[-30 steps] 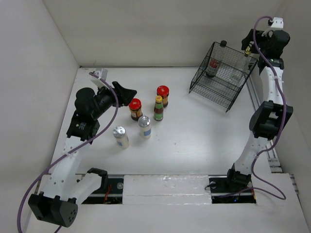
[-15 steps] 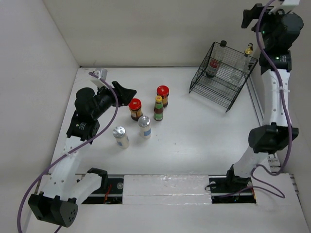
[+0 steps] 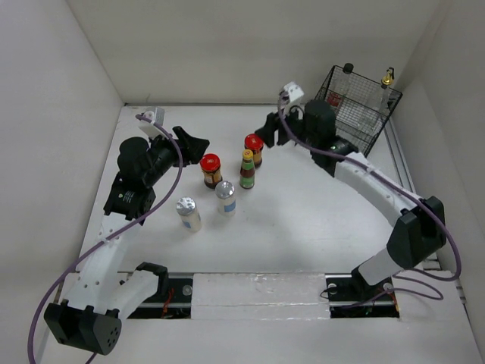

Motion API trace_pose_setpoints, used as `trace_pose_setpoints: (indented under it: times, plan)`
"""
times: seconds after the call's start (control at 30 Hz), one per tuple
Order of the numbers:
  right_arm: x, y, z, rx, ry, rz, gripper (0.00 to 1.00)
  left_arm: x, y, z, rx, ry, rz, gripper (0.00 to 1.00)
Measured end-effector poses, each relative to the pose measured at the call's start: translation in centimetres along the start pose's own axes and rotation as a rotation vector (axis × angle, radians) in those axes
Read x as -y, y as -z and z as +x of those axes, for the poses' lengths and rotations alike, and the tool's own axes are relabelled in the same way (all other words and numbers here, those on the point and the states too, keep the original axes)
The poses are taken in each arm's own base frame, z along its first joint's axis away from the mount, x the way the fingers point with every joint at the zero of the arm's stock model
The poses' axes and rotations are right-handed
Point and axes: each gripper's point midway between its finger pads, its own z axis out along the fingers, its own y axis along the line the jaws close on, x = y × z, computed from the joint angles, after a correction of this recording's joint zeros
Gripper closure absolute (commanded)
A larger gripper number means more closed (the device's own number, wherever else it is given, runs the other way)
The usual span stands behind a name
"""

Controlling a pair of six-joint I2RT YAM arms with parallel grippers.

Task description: Organize the condiment bottles

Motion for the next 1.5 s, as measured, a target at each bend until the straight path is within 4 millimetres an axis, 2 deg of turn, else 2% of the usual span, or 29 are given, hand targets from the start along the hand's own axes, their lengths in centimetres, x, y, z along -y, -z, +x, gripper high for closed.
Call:
trace_pose_setpoints:
  times: [0.07, 0.13, 0.2, 0.27, 0.43, 0.6, 0.7, 0.83, 0.93, 0.97, 1.0, 1.1, 1.27, 1.37, 1.43, 1.5]
  plan:
    - [-2.9, -0.4, 3.4, -0.073, 0.000, -0.067, 0.21, -0.1, 0.0, 0.0, 0.002, 0.000, -0.003, 0.39]
    - [-5.2, -0.1, 5.6, -0.115, 0.018, -0.114, 0.17, -0.1, 0.0, 0.0, 0.003, 0.000, -0.006, 0.39]
    - [-7.0, 0.5, 6.5, -0.129, 0.045, -0.139, 0.15, -0.1, 0.0, 0.0, 0.003, 0.001, -0.007, 0.39]
    - [-7.9, 1.1, 6.7, -0.127, 0.064, -0.154, 0.15, -0.1, 0.0, 0.0, 0.002, 0.001, -0.007, 0.39]
    - [-6.9, 0.4, 6.6, -0.110, 0.077, -0.104, 0.17, -0.1, 0.0, 0.0, 0.001, 0.001, -0.006, 0.39]
    - [-5.0, -1.3, 8.5, -0.133, 0.070, -0.027, 0.18, -0.1, 0.0, 0.0, 0.000, 0.001, -0.005, 0.39]
    - [-4.8, -2.3, 10.0, -0.156, 0.064, -0.029, 0.20, -0.1, 0.0, 0.0, -0.002, 0.001, -0.003, 0.39]
    - [-4.6, -3.2, 11.4, -0.176, 0.063, -0.032, 0.27, 0.0, 0.0, 0.1, -0.004, 0.001, 0.000, 0.39]
    - [-4.5, -3.7, 12.1, -0.184, 0.061, -0.032, 0.40, -0.1, -0.2, 0.3, -0.011, 0.002, 0.000, 0.39]
    - [-4.5, -3.9, 12.2, -0.183, 0.058, -0.031, 0.44, -0.1, -0.2, 0.3, -0.014, 0.003, 0.001, 0.39]
    - [-4.4, -4.1, 12.3, -0.179, 0.056, -0.031, 0.55, -0.1, -0.3, 0.4, -0.016, 0.003, 0.002, 0.39]
    - [-4.3, -4.5, 12.0, -0.156, 0.054, -0.025, 0.69, -0.2, -0.4, 0.5, -0.022, 0.005, 0.002, 0.39]
    - [-4.3, -4.4, 11.7, -0.151, 0.048, -0.023, 0.75, -0.1, -0.4, 0.6, -0.027, 0.006, 0.007, 0.39]
    - [-4.6, -3.3, 11.1, -0.153, 0.037, -0.031, 0.78, -0.1, -0.5, 0.7, -0.031, 0.006, 0.010, 0.39]
    - [-4.7, -1.9, 9.4, -0.134, 0.034, -0.032, 0.78, -0.1, -0.6, 0.8, -0.036, 0.007, 0.011, 0.39]
    - [-4.5, -0.4, 6.5, -0.074, 0.033, -0.027, 0.78, -0.2, -0.6, 0.9, -0.039, 0.008, 0.010, 0.39]
